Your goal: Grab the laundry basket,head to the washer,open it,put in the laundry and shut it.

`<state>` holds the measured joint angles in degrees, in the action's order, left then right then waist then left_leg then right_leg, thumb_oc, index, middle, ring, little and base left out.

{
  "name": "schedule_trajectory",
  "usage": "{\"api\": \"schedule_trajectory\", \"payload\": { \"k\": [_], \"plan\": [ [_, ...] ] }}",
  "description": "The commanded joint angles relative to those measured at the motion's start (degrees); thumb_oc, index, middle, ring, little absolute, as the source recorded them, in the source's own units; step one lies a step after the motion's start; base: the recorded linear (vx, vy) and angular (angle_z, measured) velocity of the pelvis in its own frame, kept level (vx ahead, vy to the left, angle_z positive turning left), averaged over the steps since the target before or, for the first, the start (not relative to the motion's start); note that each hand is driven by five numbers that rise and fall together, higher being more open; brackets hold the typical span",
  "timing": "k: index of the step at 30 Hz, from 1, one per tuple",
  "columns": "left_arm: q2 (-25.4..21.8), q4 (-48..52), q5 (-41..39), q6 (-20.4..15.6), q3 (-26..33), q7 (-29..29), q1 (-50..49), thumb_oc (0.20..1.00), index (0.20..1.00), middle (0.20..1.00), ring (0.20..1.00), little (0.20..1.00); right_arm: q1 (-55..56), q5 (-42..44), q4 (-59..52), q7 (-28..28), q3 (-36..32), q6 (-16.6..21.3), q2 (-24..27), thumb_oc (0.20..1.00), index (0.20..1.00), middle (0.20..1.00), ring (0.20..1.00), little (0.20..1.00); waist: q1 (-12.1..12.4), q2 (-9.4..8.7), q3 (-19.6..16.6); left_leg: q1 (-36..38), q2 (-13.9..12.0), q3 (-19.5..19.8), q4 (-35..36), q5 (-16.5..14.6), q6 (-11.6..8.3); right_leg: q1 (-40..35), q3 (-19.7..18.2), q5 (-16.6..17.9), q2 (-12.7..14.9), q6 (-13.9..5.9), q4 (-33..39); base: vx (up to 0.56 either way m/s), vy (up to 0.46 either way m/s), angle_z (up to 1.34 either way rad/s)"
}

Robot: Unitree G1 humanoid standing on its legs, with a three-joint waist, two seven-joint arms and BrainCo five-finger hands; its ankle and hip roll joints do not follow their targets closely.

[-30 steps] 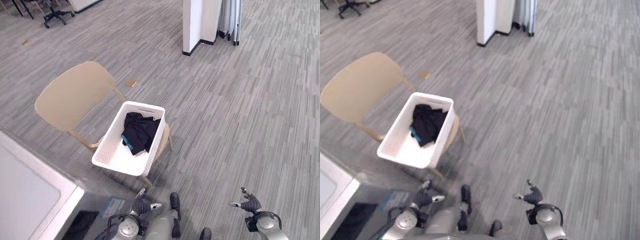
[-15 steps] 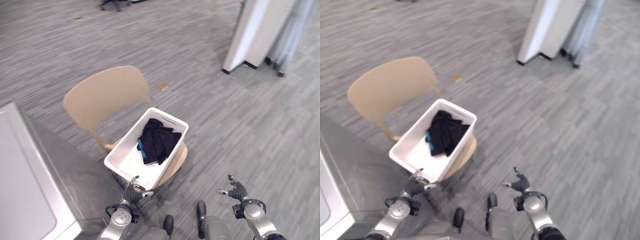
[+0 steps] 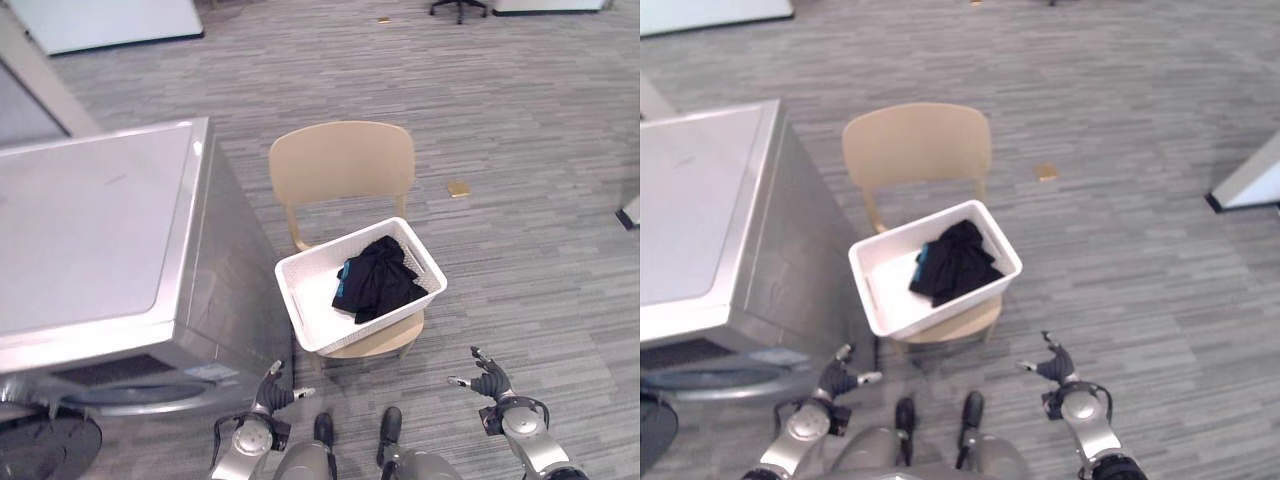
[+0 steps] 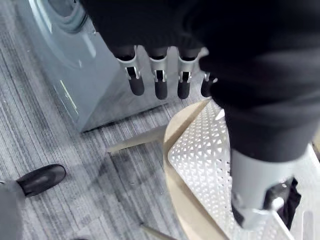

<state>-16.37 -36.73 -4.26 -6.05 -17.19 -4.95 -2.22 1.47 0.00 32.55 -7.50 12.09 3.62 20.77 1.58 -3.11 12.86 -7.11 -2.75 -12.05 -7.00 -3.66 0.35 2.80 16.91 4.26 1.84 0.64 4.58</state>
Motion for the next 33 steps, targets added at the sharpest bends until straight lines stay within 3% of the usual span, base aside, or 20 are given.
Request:
{"api": "schedule_trajectory", "payload": {
  "k": [1, 5, 6, 9, 15, 19, 22, 24, 26, 30, 33],
  "plan": [
    [-2.76, 3.18, 0.03, -1.04, 2.40, -0.08, -1.39, 1.000, 1.000, 1.000, 1.000, 1.000, -1.91, -6.66, -4.90, -1.86, -0.67, 1.89, 4.65, 1.000, 1.000, 1.000, 1.000, 1.000, 0.73, 0.68, -2.07, 0.99, 0.95, 2.58, 3.27, 1.20, -0.81, -3.79, -1.17, -10.92, 4.14, -5.73, -7.24, 0.17, 0.083, 0.49],
    [-3.40, 3.10, 0.84, -1.10, 3.88, 0.09, -3.54, 1.000, 1.000, 1.000, 1.000, 1.000, -3.60, -14.42, -9.81, -2.62, 1.17, 2.05, 8.43, 1.000, 1.000, 1.000, 1.000, 1.000, 2.13, -0.32, -2.25, 1.08, 1.53, 3.32, 3.66, 0.94, -0.30, -3.49, -1.08, -11.48, 4.53, -6.12, -9.22, 0.13, 0.050, 0.26],
    [-3.65, 1.77, 1.40, -1.47, 4.65, -0.48, -4.02, 1.000, 1.000, 1.000, 1.000, 1.000, -5.91, -19.52, -12.42, -3.09, 2.85, 2.23, 11.65, 1.000, 1.000, 1.000, 1.000, 1.000, 3.34, -1.00, -2.39, 1.07, 1.84, 3.48, 4.06, 0.83, -0.15, -3.43, -1.12, -11.51, 4.60, -6.39, -9.26, 0.13, 0.036, 0.35],
    [-3.76, 0.87, 1.77, -1.91, 4.97, -1.17, -4.17, 1.000, 1.000, 1.000, 1.000, 1.000, -8.25, -22.53, -13.01, -3.49, 4.34, 1.98, 14.26, 1.000, 1.000, 1.000, 1.000, 1.000, 4.19, -1.33, -2.52, 1.05, 2.06, 3.56, 4.60, 0.77, -0.11, -3.19, -1.33, -11.43, 4.63, -6.54, -8.99, 0.08, 0.023, -0.07],
    [-4.29, -0.30, 0.47, -3.34, 4.22, -2.22, -3.47, 1.000, 1.000, 1.000, 1.000, 1.000, -20.18, -28.62, -3.20, -3.91, 14.40, 0.45, 17.73, 1.000, 1.000, 1.000, 1.000, 1.000, 7.47, -1.31, -2.00, -0.26, 2.44, 4.60, 6.69, 2.12, -0.56, -1.34, -1.16, -10.70, 4.39, -6.75, -7.75, 0.01, 0.001, 0.02],
    [-4.80, -1.61, -1.39, -4.30, 2.84, -2.90, -2.16, 1.000, 1.000, 1.000, 1.000, 1.000, -30.52, -32.24, 10.26, -5.04, 22.39, -1.16, 16.78, 1.000, 1.000, 1.000, 1.000, 1.000, 10.87, -0.06, 0.09, -3.96, 2.61, 7.26, 8.44, 5.12, -1.40, 2.31, 0.19, -10.12, 4.10, -6.56, -7.65, -0.10, -0.021, 0.20],
    [-5.02, -2.17, -2.50, -4.76, 2.66, -3.40, -1.51, 1.000, 1.000, 1.000, 1.000, 1.000, -33.59, -32.96, 15.22, -5.81, 24.11, -1.97, 16.08, 1.000, 1.000, 1.000, 1.000, 1.000, 12.23, 0.67, 1.20, -5.68, 2.71, 8.48, 9.08, 6.66, -1.84, 4.01, 1.13, -9.96, 4.04, -6.36, -7.87, -0.07, -0.021, 0.28],
    [-5.22, -2.62, -3.92, -5.47, 1.94, -3.97, -0.56, 1.000, 1.000, 1.000, 1.000, 1.000, -37.64, -33.52, 22.26, -7.31, 25.51, -3.05, 15.79, 1.000, 1.000, 1.000, 1.000, 1.000, 13.93, 2.14, 2.66, -8.10, 2.87, 10.62, 10.75, 9.24, -2.65, 6.39, 3.05, -10.05, 4.08, -5.97, -8.51, -0.10, -0.026, 0.30],
    [-5.21, -2.64, -3.93, -5.48, 1.97, -3.97, -0.53, 1.000, 1.000, 1.000, 1.000, 1.000, -37.72, -33.51, 22.38, -7.37, 25.57, -3.00, 15.74, 1.000, 1.000, 1.000, 1.000, 1.000, 13.84, 2.14, 2.62, -8.19, 2.88, 10.68, 10.75, 9.26, -2.66, 6.46, 3.11, -10.07, 4.09, -5.97, -8.55, -0.04, -0.004, 0.40],
    [-5.42, -1.56, -7.13, -6.91, -0.42, -5.45, 1.60, 1.000, 1.000, 1.000, 1.000, 1.000, -45.28, -33.27, 35.44, -11.11, 26.24, -5.93, 15.98, 1.000, 1.000, 1.000, 1.000, 1.000, 16.16, 5.49, 5.54, -12.95, 3.50, 13.40, 11.69, 10.94, -4.11, 11.80, 5.66, -11.74, 4.70, -5.71, -11.76, -0.04, -0.023, 0.35],
    [-5.15, -0.67, -8.08, -7.28, -1.13, -5.77, 2.45, 1.000, 1.000, 1.000, 1.000, 1.000, -47.49, -32.63, 38.62, -12.10, 26.17, -6.58, 16.58, 1.000, 1.000, 1.000, 1.000, 1.000, 16.80, 6.84, 6.29, -14.95, 3.69, 13.86, 11.81, 11.65, -4.30, 14.42, 6.15, -11.78, 5.14, -5.72, -13.33, -0.09, 0.032, 0.14]
  ]
}}
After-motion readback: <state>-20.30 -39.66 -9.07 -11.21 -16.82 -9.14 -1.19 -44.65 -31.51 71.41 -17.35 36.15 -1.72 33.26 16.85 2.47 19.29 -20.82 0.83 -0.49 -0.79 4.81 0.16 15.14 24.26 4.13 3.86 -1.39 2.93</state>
